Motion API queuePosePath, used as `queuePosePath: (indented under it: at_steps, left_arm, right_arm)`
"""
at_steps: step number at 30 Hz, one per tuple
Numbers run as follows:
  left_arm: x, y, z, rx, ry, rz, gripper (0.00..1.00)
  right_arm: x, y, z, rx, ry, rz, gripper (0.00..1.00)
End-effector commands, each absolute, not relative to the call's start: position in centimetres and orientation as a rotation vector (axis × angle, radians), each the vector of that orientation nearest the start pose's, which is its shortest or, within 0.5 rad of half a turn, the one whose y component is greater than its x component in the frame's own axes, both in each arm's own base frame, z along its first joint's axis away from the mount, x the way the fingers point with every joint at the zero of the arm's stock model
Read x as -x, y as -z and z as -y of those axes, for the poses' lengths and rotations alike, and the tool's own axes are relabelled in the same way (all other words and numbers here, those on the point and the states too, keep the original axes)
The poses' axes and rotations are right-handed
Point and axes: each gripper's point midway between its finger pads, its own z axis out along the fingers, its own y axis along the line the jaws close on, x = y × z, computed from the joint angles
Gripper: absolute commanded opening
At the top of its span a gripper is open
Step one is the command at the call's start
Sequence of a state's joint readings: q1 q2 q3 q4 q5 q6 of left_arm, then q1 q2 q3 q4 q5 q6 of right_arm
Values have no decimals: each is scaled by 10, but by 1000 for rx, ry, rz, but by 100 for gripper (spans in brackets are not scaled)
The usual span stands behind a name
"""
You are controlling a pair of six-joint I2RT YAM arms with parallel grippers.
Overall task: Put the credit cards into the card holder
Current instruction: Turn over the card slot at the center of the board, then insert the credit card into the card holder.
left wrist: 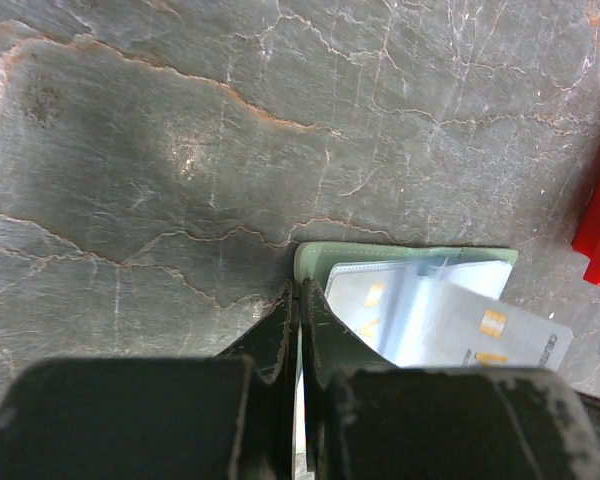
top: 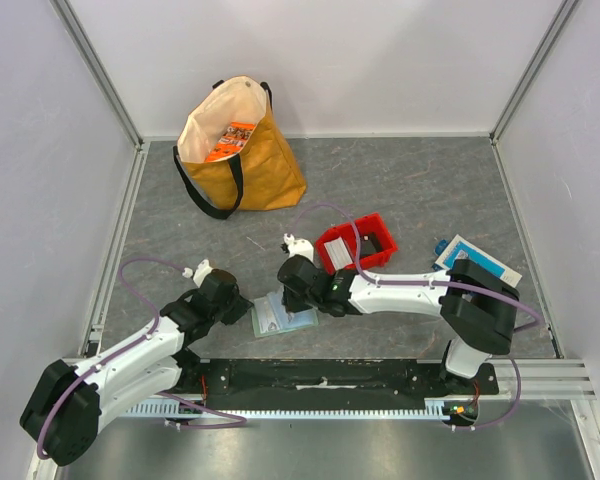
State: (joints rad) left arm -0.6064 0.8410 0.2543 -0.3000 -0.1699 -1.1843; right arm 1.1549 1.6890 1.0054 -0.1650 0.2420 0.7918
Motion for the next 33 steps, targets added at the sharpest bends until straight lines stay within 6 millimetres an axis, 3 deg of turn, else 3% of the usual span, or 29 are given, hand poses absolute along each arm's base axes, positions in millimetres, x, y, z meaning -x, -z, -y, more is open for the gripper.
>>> queuePosePath:
  at_steps: [1, 5, 10, 15, 23, 33]
  left_arm:
    - [-184, -16, 138, 793, 573, -2398, 2]
    - [-184, -16, 137, 801, 568, -2396, 2]
    - [-184, -17, 136, 800, 564, -2392, 2]
    - [-183, -17, 136, 796, 567, -2391, 2]
    - [-183, -16, 136, 797, 567, -2397, 2]
    - [-184, -16, 138, 795, 569, -2399, 2]
  right_arm:
    - [-173, -103, -425, 437, -851, -2379, 0]
    - [-168, -120, -429, 457, -920, -2348, 0]
    - [-199, -120, -382, 307, -715, -2326, 0]
    - [-208, -120, -347, 214, -648, -2306, 0]
    - [-197, -80, -331, 210, -560, -2421, 0]
    - [-190, -52, -332, 240, -538, -2469, 0]
